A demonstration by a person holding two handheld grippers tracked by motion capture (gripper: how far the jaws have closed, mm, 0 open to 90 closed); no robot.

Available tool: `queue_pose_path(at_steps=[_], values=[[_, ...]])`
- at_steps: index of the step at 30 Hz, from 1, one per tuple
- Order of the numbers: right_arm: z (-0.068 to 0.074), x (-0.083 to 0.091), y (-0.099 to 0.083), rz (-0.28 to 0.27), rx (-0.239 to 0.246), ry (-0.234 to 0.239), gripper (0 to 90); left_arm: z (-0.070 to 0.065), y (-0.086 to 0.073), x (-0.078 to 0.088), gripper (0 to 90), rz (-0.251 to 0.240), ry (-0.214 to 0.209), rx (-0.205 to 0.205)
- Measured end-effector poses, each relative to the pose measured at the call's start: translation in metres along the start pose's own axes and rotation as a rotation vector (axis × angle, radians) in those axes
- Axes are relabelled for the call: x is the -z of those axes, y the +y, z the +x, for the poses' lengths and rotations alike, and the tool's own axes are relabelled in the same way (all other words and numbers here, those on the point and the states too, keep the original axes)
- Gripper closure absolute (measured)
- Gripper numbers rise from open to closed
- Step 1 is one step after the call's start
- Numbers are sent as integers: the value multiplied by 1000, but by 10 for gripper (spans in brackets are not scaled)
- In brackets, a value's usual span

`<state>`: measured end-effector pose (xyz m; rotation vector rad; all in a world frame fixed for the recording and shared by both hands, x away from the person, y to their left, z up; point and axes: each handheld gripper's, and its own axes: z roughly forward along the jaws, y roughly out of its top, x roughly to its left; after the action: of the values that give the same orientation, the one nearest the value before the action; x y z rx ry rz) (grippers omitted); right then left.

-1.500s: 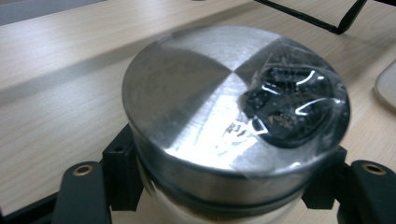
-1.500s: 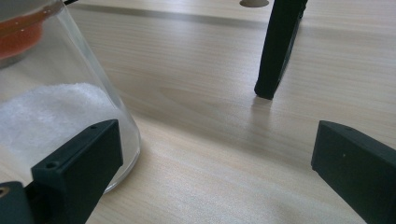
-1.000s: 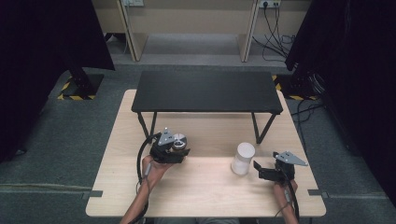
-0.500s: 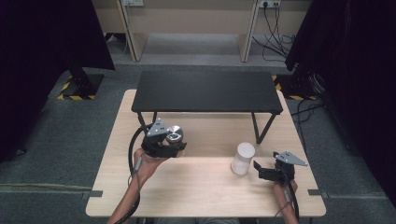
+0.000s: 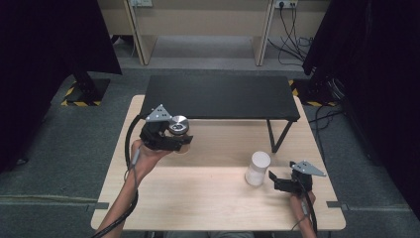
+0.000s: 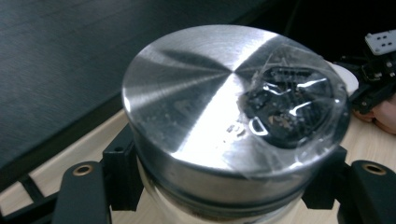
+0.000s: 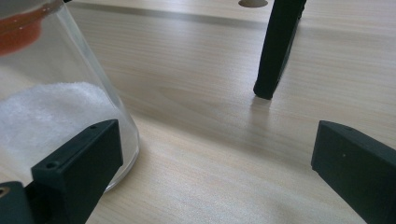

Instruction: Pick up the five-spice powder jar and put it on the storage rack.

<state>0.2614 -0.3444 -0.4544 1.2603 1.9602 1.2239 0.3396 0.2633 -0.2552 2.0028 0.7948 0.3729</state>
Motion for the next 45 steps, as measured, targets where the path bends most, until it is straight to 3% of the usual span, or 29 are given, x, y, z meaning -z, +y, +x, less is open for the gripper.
queue_pose_path(at_steps=[14,19,36,45], values=[[0,0,0,2,1,1,22,10,33,19,305,-20,48,48],[0,0,1,3,5,1,22,10,44,23,305,-37,95,57],[0,0,1,4,5,3,21,18,58,1,305,-70,223,140],[-1,0,0,0,-2,5,22,22,62,-15,305,-58,289,156]])
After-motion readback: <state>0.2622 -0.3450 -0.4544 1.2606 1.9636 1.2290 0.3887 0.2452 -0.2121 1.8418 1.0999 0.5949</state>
